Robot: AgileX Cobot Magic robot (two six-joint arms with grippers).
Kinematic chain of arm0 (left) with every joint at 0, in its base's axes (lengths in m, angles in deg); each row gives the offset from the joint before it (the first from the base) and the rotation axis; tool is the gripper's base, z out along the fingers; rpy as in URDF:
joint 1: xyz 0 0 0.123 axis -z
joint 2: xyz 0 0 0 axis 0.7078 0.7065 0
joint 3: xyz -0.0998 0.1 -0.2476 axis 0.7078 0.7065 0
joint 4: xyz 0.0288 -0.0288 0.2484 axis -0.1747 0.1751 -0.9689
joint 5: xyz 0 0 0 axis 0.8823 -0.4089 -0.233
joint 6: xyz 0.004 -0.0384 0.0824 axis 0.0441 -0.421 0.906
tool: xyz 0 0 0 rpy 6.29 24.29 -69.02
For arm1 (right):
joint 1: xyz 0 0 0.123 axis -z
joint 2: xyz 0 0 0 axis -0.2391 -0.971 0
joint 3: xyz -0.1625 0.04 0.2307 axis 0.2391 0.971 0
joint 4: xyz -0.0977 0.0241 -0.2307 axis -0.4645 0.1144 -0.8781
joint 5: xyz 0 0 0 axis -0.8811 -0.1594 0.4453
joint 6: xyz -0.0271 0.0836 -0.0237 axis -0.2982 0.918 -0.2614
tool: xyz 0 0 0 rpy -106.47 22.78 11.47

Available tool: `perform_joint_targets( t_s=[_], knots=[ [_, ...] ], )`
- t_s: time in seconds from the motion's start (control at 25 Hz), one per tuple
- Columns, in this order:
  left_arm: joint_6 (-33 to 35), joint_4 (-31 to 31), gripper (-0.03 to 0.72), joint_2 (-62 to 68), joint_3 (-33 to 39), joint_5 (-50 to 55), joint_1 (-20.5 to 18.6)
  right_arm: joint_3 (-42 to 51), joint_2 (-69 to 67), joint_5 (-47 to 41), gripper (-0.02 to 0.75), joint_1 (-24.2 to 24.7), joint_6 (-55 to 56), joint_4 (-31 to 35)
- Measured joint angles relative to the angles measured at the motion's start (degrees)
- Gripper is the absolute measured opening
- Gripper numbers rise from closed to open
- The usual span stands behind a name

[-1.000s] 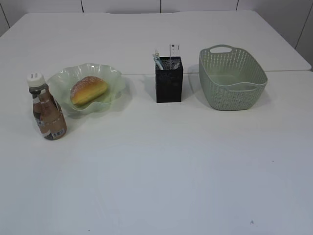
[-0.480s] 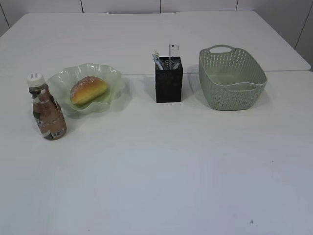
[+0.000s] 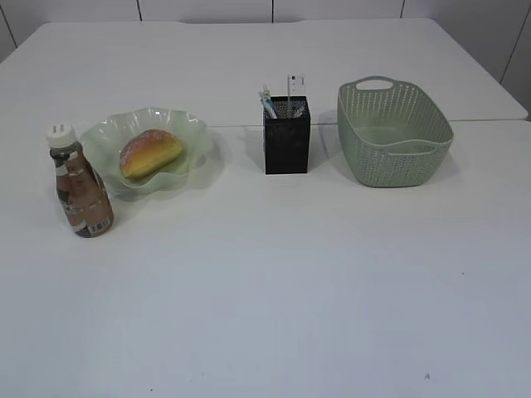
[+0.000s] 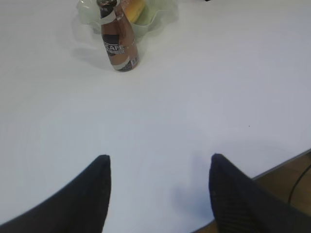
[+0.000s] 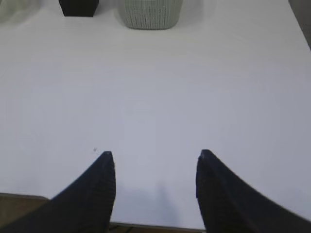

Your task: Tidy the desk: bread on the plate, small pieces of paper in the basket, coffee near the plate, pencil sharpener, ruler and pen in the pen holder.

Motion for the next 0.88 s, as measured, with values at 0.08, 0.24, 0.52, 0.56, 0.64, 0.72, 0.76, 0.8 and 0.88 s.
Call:
perform_joint_targets(
  t_s=[0.08, 0.24, 0.52, 0.56, 0.64, 0.72, 0.76, 0.8, 0.88],
  knots=[
    [0.0, 0.0, 0.454, 0.0, 0.1, 0.0, 0.0, 0.0, 0.81, 0.0, 0.426, 0.0, 0.37, -0.11],
    [0.0, 0.0, 0.454, 0.0, 0.1, 0.0, 0.0, 0.0, 1.18, 0.15, 0.426, 0.0, 0.46, 0.36],
    [0.0, 0.0, 0.454, 0.0, 0.1, -0.23, -0.49, 0.0, 1.18, 0.15, 0.426, 0.0, 0.46, 1.66],
    [0.0, 0.0, 0.454, 0.0, 0.1, -0.23, -0.49, 0.0, 1.18, 0.15, 0.426, 0.0, 0.46, 1.91],
    [0.0, 0.0, 0.454, 0.0, 0.1, -0.23, -0.49, 0.0, 1.18, 0.15, 0.426, 0.0, 0.46, 1.91],
    [0.0, 0.0, 0.454, 0.0, 0.1, -0.3, -1.31, 0.0, 1.18, 0.15, 0.426, 0.12, 0.46, 2.02],
    [0.0, 0.0, 0.454, 0.0, 0.1, -0.3, -2.31, 0.0, 1.18, 0.15, 0.426, 1.38, 0.46, 2.02],
    [0.0, 0.0, 0.454, 0.0, 0.1, -0.3, -3.76, 0.0, 1.18, 0.15, 0.426, 1.38, 0.46, 2.02],
    [0.0, 0.0, 0.454, 0.0, 0.1, -0.3, -7.47, 0.0, 1.18, 0.15, 0.426, 4.67, 0.46, 2.02]
  ],
)
